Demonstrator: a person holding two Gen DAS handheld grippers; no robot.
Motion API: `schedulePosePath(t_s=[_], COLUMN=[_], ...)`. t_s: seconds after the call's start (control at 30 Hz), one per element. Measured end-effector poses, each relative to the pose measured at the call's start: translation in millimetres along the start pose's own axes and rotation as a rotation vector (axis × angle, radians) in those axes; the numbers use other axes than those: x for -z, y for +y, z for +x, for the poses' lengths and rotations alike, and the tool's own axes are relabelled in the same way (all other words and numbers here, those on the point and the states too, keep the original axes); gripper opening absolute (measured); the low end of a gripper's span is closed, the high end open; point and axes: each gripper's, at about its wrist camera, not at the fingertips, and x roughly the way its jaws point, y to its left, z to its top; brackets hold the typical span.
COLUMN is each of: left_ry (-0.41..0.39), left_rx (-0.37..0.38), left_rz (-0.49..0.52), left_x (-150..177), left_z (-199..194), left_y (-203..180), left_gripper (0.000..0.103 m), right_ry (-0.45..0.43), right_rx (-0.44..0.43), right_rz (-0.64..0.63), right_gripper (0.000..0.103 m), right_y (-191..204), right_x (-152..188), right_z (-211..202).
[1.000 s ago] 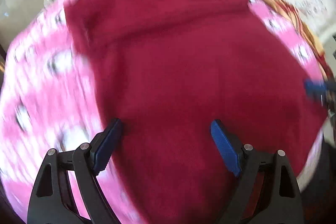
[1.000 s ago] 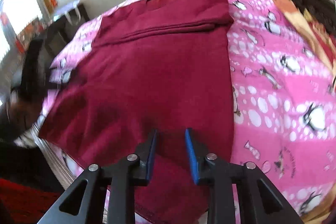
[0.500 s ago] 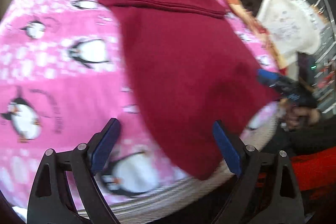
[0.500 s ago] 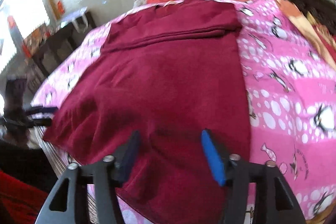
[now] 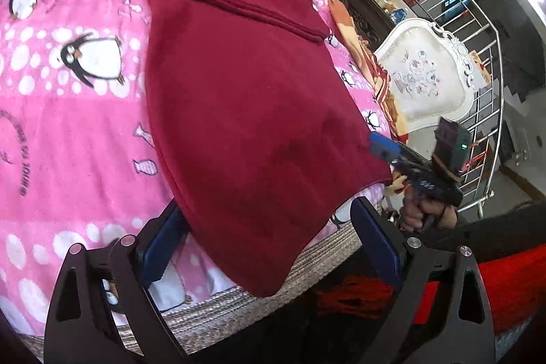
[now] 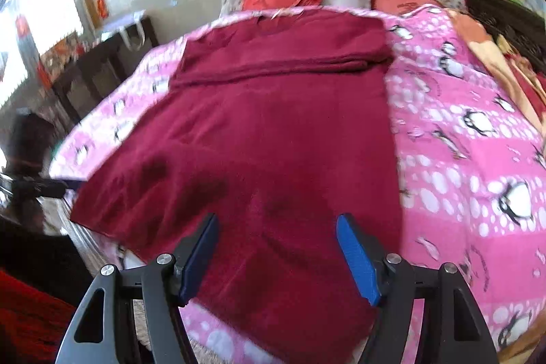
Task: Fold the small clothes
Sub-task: 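Grasp the folded sweater end with the left tool while the right tool grasps beside it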
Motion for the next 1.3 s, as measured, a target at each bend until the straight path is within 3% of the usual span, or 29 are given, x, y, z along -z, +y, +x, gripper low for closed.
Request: schedulePosePath(t_s=[0.1,0.2,0.27,0.33,0.47,0.57,0.67,0.8,0.83,0.97,1.1,1.3], left_ry=[0.014,0.013,0.016,0.016,0.016,0.014,0.013,0.01,0.009,-0.01,-0.054,-0.121], left_rx=[-0.037,-0.082,-0.152,-0.195,-0.229,-0.232,-0.227,-0.228,-0.229,-0.237,-0.179,-0.118], left_rz=[0.03,0.04,0.069,0.085,0.082,0.077,0.079,0.083,0.084,0.088,0.103,0.112], left_x=[3,1,2,5,10,12,13,13,13,12,7,-2], left_z=[5,7,10,12,10,7,7,6,6,4,-7,-37], left_y=[-7,-8,-12,-13,-8,-5,-7,-7,-7,-7,-13,-17], left_gripper=[0.087,0.063,0.047,0.04,0.022,0.021,0.021,0.021,0.021,0.008,0.007,0.006], right_ry=[-0.054,-0.044,-0.021,0.001,-0.002,0.034,0.044,-0.004,-0.022,-0.078,-0.131,-0.12], right_rx=[0.037,0.047,0.021,0.001,-0.091,-0.161,-0.235,-0.204,-0.194,-0.163,-0.203,-0.313], right_rz=[0.053,0.1,0.137,0.188,0.24,0.244,0.279,0.308,0.297,0.24,0.253,0.187], right_gripper=[0.069,0.069,0.069,0.068,0.053,0.049,0.037,0.012,0.01,0.008,0.008,0.007], right_y=[-14,-27,-34,-41,-47,-46,-51,-55,-53,-41,-45,-31], right_x=[11,29,40,52,58,56,57,58,57,48,35,18], right_z=[-29,-46,-48,-46,-41,-30,-27,-34,-36,-49,-65,-85])
